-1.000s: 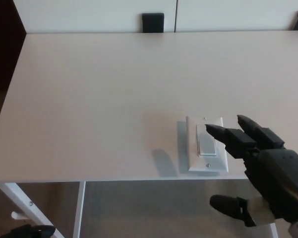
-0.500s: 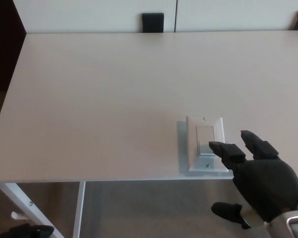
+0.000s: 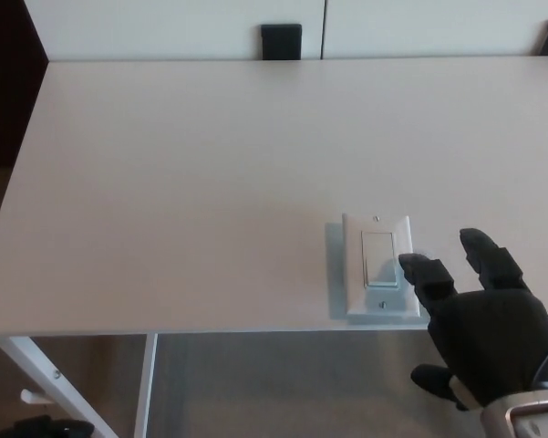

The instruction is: The robot walk towards a table in front and then clicks the light switch button using the right hand's index finger

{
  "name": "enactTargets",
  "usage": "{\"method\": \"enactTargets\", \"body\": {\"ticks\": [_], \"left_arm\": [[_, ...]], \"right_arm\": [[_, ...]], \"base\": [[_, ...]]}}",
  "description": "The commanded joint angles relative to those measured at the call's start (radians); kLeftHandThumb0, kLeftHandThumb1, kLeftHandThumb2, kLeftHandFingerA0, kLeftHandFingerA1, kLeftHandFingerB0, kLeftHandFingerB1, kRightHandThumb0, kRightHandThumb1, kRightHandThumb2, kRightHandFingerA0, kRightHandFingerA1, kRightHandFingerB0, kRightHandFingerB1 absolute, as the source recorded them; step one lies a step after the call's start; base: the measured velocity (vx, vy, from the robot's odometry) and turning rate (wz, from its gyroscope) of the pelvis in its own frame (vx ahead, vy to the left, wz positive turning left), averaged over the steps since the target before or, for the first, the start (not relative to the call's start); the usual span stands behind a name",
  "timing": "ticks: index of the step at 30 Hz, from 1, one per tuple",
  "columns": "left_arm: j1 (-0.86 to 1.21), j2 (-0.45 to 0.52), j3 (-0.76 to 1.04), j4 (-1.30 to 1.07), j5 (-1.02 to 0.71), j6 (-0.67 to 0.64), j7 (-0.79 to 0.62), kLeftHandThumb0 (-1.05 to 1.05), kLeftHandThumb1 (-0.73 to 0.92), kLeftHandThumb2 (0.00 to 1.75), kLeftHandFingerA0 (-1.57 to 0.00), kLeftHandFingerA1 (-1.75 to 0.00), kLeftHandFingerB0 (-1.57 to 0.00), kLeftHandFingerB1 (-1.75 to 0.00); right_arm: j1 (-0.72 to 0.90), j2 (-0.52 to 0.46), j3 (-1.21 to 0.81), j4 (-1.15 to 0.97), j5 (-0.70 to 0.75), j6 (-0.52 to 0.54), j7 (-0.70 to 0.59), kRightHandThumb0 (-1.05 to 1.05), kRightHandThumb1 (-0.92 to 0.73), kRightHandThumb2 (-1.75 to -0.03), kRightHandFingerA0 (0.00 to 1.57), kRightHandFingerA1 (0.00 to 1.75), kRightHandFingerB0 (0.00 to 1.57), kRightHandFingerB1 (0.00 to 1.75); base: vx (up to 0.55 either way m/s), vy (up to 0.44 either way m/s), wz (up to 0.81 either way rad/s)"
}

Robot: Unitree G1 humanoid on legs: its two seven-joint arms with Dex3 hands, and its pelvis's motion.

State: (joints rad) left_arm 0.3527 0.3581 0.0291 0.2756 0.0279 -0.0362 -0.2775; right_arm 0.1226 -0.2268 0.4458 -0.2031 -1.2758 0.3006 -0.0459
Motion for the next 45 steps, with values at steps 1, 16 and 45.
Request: {"method": "enactTargets", "body": {"ticks": [1,16,45], "left_arm": [[0.006,0.018,0.002,-0.019,0.010,0.013,-0.010,-0.24,0.56,0.56,-0.66,-0.44,-0.57,-0.40],[-0.002,0.021,0.001,-0.010,0.016,0.011,-0.014,-0.25,0.56,0.56,-0.66,-0.45,-0.57,-0.40],[-0.004,0.023,0.000,-0.001,0.021,-0.001,-0.016,-0.25,0.55,0.56,-0.67,-0.45,-0.58,-0.41]], "right_arm": [[0.024,0.005,0.020,-0.020,-0.053,0.026,-0.036,-0.67,-0.41,-0.78,0.04,0.21,0.18,0.42],[0.047,0.017,0.049,-0.009,-0.035,0.013,-0.052,-0.68,-0.42,-0.77,0.07,0.28,0.21,0.41],[0.024,0.019,0.082,0.046,-0.030,0.011,-0.023,-0.68,-0.41,-0.77,0.05,0.21,0.24,0.42]], "base": [[0.00,0.000,0.00],[0.00,0.000,0.00],[0.00,0.000,0.00]]}}
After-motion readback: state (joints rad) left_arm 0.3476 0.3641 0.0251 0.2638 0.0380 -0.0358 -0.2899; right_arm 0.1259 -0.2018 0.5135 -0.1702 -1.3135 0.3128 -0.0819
